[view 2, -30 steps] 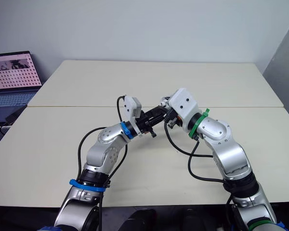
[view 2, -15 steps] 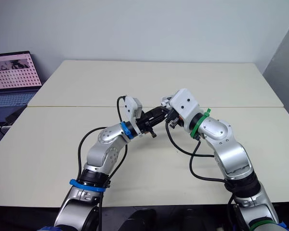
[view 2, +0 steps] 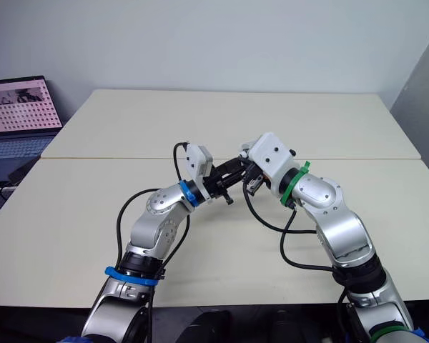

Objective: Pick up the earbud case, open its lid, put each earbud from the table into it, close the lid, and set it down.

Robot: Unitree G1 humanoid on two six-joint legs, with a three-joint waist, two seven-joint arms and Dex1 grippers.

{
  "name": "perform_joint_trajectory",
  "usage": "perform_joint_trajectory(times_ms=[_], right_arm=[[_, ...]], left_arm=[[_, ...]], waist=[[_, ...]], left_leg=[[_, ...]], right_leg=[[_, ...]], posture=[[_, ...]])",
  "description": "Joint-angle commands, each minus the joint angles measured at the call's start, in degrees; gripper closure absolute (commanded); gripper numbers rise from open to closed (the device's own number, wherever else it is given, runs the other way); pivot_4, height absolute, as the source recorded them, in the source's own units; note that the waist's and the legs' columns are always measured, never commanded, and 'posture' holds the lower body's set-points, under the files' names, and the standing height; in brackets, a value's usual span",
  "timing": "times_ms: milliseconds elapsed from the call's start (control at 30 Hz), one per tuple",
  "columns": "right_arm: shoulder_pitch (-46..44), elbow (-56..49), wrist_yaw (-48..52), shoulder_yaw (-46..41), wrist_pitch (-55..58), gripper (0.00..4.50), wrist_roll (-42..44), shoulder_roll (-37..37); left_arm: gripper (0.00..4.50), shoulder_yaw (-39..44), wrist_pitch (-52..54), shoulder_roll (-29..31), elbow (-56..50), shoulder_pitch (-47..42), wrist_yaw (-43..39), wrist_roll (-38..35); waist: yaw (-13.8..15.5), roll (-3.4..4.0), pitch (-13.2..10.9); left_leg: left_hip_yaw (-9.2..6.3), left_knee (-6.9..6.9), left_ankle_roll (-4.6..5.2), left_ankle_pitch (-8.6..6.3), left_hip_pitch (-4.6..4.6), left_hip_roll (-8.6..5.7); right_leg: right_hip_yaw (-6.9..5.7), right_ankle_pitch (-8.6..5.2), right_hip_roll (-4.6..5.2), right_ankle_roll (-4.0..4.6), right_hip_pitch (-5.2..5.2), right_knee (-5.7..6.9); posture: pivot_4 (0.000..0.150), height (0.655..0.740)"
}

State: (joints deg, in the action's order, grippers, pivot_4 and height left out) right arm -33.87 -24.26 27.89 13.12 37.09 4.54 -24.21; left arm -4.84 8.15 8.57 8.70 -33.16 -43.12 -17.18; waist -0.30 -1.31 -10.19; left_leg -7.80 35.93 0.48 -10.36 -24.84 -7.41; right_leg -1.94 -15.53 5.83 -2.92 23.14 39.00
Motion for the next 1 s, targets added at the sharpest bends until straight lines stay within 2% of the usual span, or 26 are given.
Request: perform_joint_trajectory(times_ms=[33, 200, 400, 633, 1000], right_arm=[[-0.24, -1.14, -0.08, -0.65, 0.68, 4.26, -0.52, -0.26], [-0.86, -1.22, 0.57, -1.84, 1.39, 4.26, 0.59, -0.43], [-3.49, -0.27, 11.47, -5.49, 0.23, 4.26, 7.2, -7.11], [-5.45, 4.51, 19.49, -6.21, -6.03, 4.26, 9.22, -12.18], [-6.44, 8.78, 25.96, -7.86, -12.97, 4.26, 12.17, -12.75]], left_arm=[[3.76, -0.04, -2.14, -0.45, -2.53, -1.14, -0.62, -0.7], [3.76, -0.1, -1.35, -0.19, -2.48, -0.87, -1.48, -1.28], [3.76, 0.04, 0.49, 0.21, -3.31, -0.63, -3.99, -3.34], [3.76, -0.07, 1.96, 0.42, -5.22, -0.16, -5.11, -4.81], [3.76, -0.1, 4.19, 0.91, -8.12, 0.9, -5.49, -6.9]], waist=[[0.0, 0.0, 0.0], [0.0, 0.0, 0.0], [0.01, 0.0, 0.0], [-0.04, -0.01, -0.01], [0.02, -0.02, -0.01]], left_leg=[[0.0, 0.0, 0.0, 0.0, 0.0, 0.0], [0.0, 0.0, 0.0, 0.0, 0.0, 0.0], [0.0, 0.01, 0.08, -0.05, 0.0, -0.01], [0.02, 0.0, 0.08, -0.05, 0.0, 0.02], [0.01, 0.0, 0.08, -0.05, 0.0, 0.02]], right_leg=[[0.0, 0.0, 0.0, 0.0, 0.0, 0.0], [0.0, 0.0, 0.0, 0.0, 0.0, 0.0], [-0.03, 0.0, 0.0, 0.0, -0.02, -0.03], [-0.02, 0.0, 0.0, 0.0, -0.02, -0.03], [-0.02, 0.0, 0.01, 0.0, -0.03, -0.03]], posture=[[0.15, 0.74], [0.15, 0.74], [0.15, 0.74], [0.15, 0.74], [0.15, 0.74]])
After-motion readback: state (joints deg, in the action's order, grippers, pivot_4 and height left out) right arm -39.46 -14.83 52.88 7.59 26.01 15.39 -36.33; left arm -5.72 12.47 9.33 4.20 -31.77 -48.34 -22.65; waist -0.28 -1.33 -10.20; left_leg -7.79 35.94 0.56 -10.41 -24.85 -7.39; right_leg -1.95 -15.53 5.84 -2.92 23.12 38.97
